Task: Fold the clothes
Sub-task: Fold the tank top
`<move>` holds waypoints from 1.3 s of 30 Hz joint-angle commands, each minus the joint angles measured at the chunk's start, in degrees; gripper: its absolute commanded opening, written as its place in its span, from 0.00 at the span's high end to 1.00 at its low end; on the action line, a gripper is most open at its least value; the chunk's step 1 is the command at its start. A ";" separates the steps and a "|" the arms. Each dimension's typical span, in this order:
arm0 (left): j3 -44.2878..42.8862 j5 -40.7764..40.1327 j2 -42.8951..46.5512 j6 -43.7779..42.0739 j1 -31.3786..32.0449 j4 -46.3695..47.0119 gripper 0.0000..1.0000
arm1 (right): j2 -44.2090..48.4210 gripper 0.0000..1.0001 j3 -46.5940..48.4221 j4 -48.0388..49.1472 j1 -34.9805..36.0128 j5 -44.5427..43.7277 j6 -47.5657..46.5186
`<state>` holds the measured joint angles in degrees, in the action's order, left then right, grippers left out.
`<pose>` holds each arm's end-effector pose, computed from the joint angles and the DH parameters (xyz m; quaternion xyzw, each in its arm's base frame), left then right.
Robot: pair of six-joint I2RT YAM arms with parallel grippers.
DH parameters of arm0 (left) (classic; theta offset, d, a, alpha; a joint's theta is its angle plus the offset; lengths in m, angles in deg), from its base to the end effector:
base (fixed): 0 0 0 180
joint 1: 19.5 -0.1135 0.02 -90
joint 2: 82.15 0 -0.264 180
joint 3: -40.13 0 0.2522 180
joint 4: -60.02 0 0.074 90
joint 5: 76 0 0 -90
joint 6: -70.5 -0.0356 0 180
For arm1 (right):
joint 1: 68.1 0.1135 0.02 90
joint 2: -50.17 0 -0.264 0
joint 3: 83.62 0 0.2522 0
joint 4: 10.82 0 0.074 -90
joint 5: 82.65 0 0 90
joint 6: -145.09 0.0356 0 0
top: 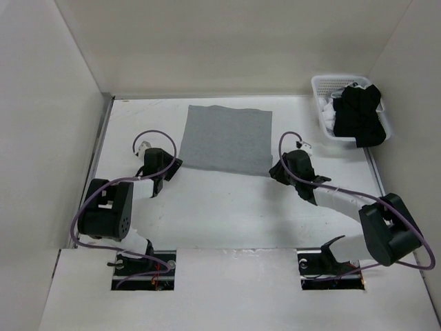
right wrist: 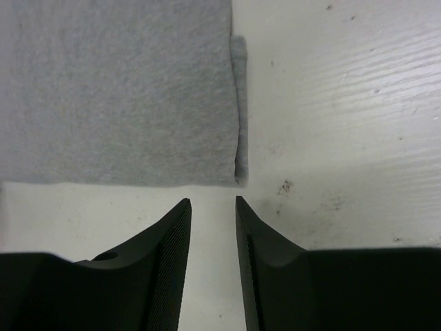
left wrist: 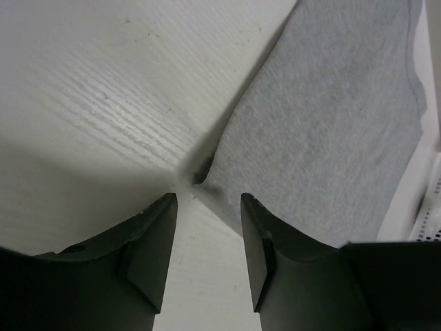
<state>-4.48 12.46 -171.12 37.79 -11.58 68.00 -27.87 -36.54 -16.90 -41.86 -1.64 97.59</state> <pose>0.2812 -0.0382 0.1361 -0.3782 0.8083 -0.2329 0.3864 0.2435 0.1138 0.1763 0.1608 0.8784 0.1930 0.4065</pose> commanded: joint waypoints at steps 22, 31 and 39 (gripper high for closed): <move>-1.32 -1.10 -5.69 3.87 0.03 7.00 0.97 | -10.55 0.61 -2.47 13.06 -3.87 4.60 17.00; -1.40 -1.27 -5.51 3.87 0.12 7.09 0.98 | -11.96 0.79 -2.73 13.93 -3.87 5.04 19.20; -0.88 -1.27 -2.71 3.87 -0.15 7.62 1.00 | -11.62 1.00 -2.82 19.47 -3.61 0.30 15.61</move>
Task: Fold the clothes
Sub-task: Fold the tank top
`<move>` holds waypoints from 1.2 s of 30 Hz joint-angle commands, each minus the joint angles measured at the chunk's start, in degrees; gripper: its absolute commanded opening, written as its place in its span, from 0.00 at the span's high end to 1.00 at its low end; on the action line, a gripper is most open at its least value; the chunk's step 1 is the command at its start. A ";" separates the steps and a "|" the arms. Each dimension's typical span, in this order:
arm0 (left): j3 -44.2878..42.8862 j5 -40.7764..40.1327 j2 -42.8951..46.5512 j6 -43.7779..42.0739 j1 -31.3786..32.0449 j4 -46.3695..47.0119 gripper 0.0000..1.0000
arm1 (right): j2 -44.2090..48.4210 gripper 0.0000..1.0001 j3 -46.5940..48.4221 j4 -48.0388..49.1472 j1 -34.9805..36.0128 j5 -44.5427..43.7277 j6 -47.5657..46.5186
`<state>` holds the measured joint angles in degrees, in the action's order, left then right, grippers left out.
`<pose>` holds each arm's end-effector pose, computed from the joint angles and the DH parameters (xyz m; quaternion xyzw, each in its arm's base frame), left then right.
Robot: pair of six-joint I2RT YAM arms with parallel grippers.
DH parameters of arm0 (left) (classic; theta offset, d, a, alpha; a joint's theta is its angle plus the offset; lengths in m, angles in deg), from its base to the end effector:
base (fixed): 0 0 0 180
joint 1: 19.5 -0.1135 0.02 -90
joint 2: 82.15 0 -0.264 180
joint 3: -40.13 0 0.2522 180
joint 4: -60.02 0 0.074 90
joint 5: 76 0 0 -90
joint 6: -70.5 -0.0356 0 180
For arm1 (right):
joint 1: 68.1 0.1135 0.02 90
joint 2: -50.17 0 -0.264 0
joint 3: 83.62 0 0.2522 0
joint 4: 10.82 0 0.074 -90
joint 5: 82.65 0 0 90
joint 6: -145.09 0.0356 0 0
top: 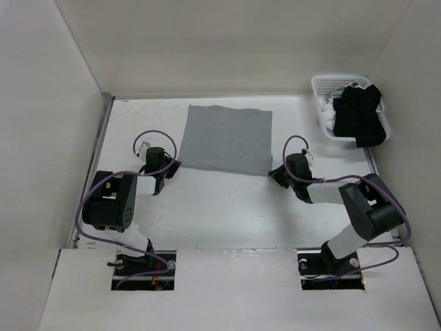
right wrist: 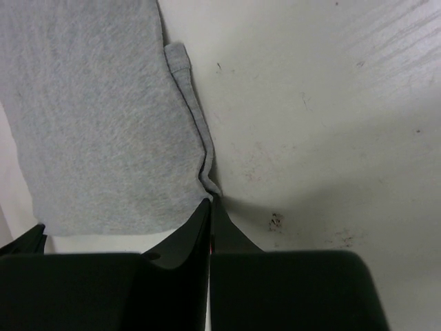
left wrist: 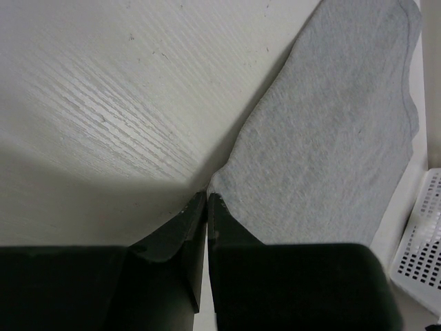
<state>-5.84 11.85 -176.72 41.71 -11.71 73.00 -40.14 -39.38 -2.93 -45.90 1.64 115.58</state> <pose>0.2943 -0.0389 0.1237 -0.4074 0.7906 -0.2450 0.3860 0.2628 0.1034 0.1282 0.3152 0.8415 0.2547 0.3572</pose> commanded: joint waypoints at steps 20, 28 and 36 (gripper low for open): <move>-12.61 -5.23 74.08 -10.15 5.87 -53.72 1.00 | 60.95 1.00 22.68 -62.68 47.60 -39.62 -10.84; -6.65 -5.40 59.80 -11.29 4.91 -42.16 1.00 | 49.72 1.00 19.37 -47.10 31.25 -25.72 -21.88; -14.70 -6.29 18.51 -8.66 2.89 -18.15 1.00 | 13.98 1.00 21.53 -19.20 -0.16 5.17 -23.49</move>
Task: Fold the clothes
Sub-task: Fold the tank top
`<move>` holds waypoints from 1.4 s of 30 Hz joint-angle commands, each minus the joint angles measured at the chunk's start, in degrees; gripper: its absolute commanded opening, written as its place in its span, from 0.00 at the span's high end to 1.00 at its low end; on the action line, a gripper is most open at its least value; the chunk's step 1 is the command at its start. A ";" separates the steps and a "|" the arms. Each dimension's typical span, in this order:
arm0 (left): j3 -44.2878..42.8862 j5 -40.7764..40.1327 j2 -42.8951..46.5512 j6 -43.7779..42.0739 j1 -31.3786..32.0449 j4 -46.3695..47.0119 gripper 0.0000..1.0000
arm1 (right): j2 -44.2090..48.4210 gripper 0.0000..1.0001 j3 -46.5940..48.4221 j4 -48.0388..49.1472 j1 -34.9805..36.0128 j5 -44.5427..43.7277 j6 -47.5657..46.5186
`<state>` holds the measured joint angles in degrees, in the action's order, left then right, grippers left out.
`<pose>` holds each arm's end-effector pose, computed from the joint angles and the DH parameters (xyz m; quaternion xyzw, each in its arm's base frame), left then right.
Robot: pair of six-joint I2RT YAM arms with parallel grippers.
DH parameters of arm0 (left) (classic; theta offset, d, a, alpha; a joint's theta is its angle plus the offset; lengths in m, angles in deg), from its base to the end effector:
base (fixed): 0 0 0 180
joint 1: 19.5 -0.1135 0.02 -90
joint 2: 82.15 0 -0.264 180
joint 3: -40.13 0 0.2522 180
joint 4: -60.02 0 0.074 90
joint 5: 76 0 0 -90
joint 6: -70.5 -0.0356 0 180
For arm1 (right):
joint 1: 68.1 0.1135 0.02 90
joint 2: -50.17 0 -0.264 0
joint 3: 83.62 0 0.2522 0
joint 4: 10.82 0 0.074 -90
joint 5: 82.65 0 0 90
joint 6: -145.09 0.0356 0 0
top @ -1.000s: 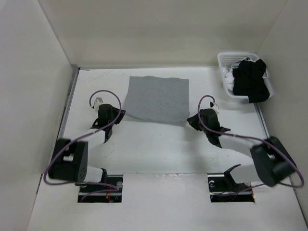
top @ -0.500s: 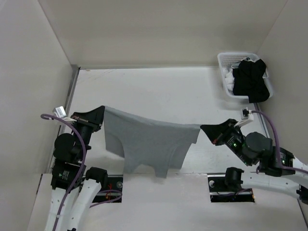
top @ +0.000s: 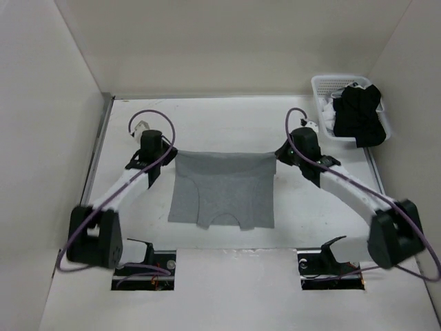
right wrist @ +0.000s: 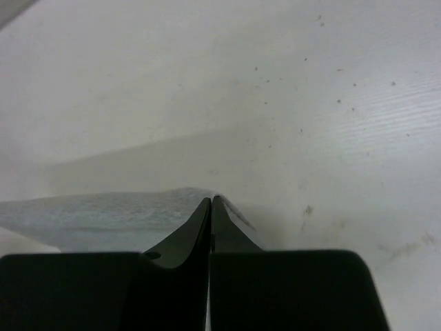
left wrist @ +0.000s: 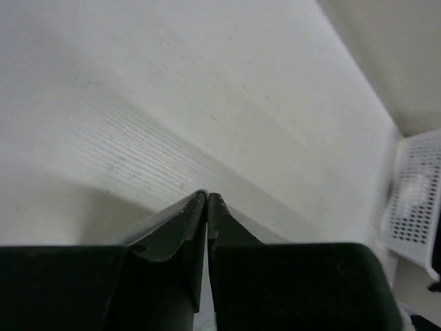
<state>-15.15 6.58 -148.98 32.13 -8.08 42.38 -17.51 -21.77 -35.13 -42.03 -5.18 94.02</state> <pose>0.2544 -0.0467 0.2524 -0.3266 0.7970 -0.2165 0.4597 0.2411 0.1094 0.2775 0.1506 0.8499 0.1867 0.4691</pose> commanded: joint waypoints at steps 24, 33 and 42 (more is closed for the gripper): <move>16.81 11.19 10.47 6.02 -6.89 15.40 1.00 | 6.84 1.00 -18.73 14.86 0.86 9.20 4.30; 28.76 16.65 23.57 5.23 -10.50 6.79 1.00 | 14.07 1.00 -29.54 9.49 9.65 5.94 10.97; 32.47 17.35 34.39 1.55 -17.17 -3.41 0.83 | 13.44 0.81 -30.87 5.19 16.16 3.23 17.49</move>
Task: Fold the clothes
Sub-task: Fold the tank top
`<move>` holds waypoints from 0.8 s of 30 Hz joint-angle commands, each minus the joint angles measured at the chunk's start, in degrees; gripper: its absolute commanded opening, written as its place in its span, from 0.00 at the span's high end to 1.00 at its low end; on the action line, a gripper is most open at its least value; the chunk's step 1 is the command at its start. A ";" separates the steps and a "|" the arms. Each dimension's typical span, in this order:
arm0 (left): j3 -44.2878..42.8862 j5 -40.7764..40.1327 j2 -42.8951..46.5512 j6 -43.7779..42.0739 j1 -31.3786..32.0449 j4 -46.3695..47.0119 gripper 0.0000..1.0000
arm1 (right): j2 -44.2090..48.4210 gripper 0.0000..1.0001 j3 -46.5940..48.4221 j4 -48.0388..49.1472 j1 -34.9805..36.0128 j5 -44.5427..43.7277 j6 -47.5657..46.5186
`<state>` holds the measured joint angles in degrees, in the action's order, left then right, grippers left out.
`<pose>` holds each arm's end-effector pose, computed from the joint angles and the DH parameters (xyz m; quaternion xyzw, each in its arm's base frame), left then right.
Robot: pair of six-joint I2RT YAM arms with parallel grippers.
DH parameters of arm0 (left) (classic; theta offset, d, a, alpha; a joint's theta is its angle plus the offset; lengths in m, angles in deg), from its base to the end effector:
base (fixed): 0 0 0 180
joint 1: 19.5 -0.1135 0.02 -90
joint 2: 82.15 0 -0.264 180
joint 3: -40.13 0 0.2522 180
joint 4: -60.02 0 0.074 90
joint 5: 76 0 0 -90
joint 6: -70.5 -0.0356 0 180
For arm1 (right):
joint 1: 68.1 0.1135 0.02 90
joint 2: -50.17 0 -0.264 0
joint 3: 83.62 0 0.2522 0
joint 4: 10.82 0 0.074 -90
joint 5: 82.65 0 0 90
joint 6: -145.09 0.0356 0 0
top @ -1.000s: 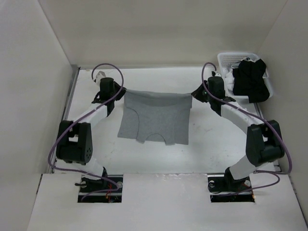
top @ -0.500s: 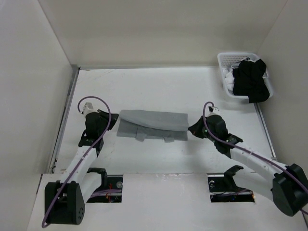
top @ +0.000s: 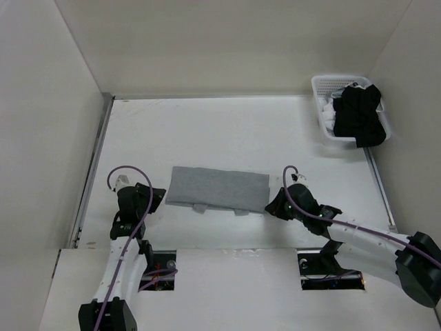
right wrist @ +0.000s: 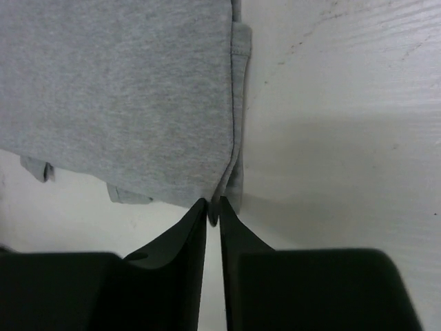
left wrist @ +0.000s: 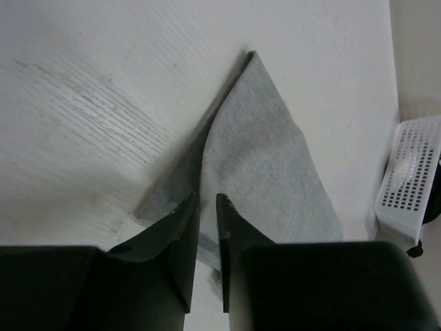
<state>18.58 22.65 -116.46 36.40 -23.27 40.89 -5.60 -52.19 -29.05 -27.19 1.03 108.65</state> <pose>0.1407 0.0039 0.1489 -0.4019 0.7744 -0.2720 0.4060 0.1400 0.1161 0.1538 0.1227 0.9062 0.2605 0.3097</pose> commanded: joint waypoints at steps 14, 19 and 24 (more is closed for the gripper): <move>-8.82 -16.89 -6.55 -5.80 22.50 6.67 0.70 | -12.69 0.63 0.44 17.73 -9.05 7.47 -0.31; -10.84 -19.19 -11.83 -5.45 28.85 11.95 0.71 | -18.66 0.82 0.70 23.62 -9.13 9.23 2.69; -12.60 -19.63 -15.17 -5.28 33.60 15.73 0.70 | -12.03 1.00 -1.06 22.07 -10.28 4.76 3.92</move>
<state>9.29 5.05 -130.60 31.48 8.05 50.05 -22.78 -52.59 -7.78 -36.79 8.85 111.49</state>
